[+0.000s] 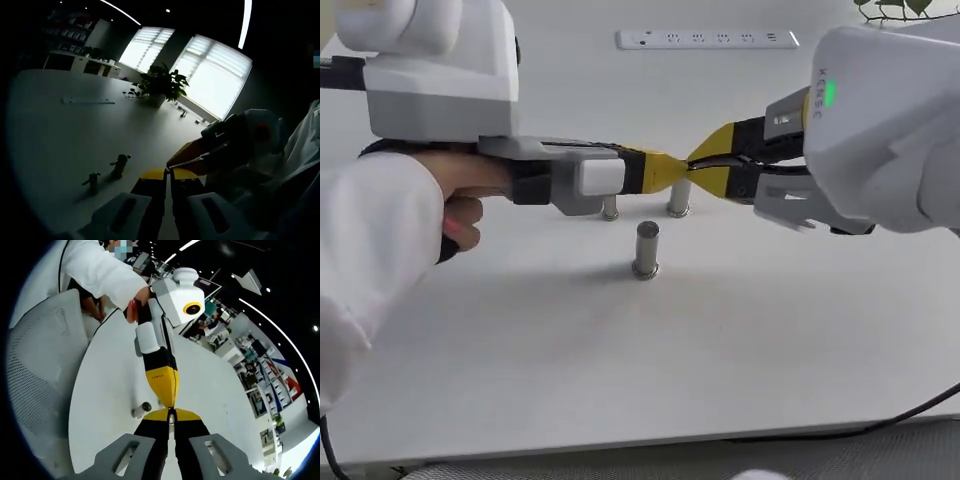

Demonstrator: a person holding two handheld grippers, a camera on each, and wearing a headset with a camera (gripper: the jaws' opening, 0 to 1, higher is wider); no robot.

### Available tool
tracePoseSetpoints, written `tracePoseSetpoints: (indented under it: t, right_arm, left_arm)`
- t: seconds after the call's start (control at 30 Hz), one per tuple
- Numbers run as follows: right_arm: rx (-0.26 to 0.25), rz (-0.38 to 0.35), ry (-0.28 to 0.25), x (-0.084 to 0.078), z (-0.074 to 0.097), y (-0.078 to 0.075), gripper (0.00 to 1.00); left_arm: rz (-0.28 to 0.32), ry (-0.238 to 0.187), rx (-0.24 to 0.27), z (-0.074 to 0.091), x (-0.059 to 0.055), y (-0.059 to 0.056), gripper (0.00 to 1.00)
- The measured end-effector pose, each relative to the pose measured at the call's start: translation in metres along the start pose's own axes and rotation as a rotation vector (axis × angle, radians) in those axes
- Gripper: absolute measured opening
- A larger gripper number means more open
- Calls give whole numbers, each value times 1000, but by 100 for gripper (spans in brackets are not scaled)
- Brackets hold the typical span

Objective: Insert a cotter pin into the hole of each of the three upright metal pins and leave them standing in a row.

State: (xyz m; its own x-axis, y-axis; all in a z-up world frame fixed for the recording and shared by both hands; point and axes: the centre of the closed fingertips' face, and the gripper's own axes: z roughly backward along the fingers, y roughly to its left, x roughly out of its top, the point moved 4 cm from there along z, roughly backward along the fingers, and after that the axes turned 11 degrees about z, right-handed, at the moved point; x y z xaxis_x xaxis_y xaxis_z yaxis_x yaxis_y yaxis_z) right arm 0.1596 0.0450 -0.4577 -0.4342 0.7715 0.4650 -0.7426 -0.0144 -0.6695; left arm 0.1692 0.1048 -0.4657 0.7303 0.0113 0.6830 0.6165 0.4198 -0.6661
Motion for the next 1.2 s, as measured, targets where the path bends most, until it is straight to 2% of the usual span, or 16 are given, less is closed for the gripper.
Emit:
tracePoseSetpoints:
  t: [0.33,0.4,0.43,0.6,0.7,0.83,0.87,1.0,1.1,1.2]
  right_arm:
    - [13,-11,-7,-1,0,1,0]
    - [11,-16,-7,-1,0,1,0]
    - [8,-17,-6,-1,0,0,0]
    - [9,-17,-4,-1,1,0,0]
    - [14,-14,-5,-1,1,3,0]
    - [20,-16,-6,0,0,5,0]
    - [19,-15,-6,0,0,5,0]
    - [22,-15,-4,0,-1,6,0]
    - [26,-11,3,0,-3,7,0]
    - [28,-9,1,0,-3,8,0]
  left_arm:
    - [22,0,1,-1,-1,-1,1]
    - [76,-1,-4,-2,-1,0,1]
    - [74,-7,-7,-2,-1,0,1]
    - [96,-13,-10,-4,10,21,1]
    - [80,-26,-11,-4,11,19,1]
    - [87,-10,-9,-5,14,30,1]
    - [84,-8,-8,-4,10,23,1]
    - [79,-3,-3,-3,1,11,1]
    - [78,10,2,-3,1,15,1]
    - [76,13,-1,-1,-4,10,1]
